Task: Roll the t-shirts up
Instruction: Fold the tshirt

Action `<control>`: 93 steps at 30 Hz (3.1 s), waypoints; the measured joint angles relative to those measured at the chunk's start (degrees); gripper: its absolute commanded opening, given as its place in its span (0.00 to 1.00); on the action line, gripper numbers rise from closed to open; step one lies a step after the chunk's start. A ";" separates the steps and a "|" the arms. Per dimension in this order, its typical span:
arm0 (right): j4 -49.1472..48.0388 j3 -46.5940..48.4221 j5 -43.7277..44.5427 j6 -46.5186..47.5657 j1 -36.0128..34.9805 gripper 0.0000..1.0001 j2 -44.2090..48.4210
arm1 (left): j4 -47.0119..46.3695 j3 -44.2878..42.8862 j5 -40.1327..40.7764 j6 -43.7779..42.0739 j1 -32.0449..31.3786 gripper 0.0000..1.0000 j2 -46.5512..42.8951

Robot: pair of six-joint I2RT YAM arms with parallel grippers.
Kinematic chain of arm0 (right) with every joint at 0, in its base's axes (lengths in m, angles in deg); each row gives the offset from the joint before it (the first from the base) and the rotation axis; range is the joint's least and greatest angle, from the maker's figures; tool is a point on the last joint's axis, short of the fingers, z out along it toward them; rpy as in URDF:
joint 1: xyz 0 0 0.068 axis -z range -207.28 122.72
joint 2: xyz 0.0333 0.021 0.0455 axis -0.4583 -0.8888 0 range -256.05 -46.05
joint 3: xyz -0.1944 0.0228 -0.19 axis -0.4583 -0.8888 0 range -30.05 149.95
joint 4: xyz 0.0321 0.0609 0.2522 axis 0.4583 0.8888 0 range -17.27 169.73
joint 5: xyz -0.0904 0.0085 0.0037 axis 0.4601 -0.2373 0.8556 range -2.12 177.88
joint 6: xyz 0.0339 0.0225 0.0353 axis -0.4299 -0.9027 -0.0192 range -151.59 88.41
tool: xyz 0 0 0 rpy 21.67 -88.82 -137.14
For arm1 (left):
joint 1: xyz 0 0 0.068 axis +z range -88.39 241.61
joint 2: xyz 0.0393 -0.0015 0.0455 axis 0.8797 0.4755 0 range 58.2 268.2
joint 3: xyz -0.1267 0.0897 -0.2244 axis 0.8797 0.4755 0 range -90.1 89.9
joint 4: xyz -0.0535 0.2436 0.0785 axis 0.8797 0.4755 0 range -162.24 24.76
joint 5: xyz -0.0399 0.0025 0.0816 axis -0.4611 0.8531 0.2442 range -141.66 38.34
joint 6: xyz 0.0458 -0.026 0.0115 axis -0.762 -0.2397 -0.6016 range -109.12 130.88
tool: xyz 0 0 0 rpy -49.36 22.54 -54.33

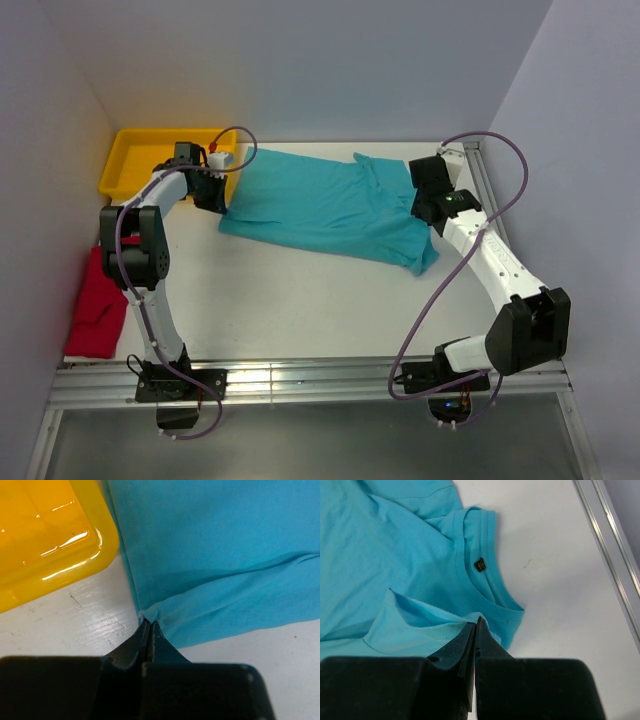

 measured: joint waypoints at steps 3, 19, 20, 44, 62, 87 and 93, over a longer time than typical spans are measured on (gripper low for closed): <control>-0.22 -0.57 -0.02 0.00 0.37 0.00 0.00 | 0.00 -0.55 0.07 0.46 0.00 0.00 0.22; -0.50 -1.68 -0.37 -0.04 0.66 0.00 0.00 | -1.01 -1.49 0.94 2.12 0.00 0.34 2.73; -0.50 -1.70 -0.46 -0.07 0.66 0.00 0.00 | -1.22 -1.49 0.96 2.08 0.00 0.35 2.73; -0.70 -1.73 -0.94 -0.26 0.66 0.00 0.00 | -1.33 3.48 -1.88 -3.41 -1.64 0.30 -3.58; -0.70 -1.73 -1.09 -0.26 0.94 0.00 -0.02 | 1.92 0.28 -2.36 -4.72 -3.17 0.17 0.90; -0.85 -0.04 -2.29 -0.24 1.03 0.00 -1.73 | 0.96 -9.05 1.99 -2.58 -3.63 0.28 6.84; -2.27 0.63 -2.89 -0.20 1.03 0.00 -1.46 | 1.03 -9.27 2.58 -2.10 -3.76 0.27 8.20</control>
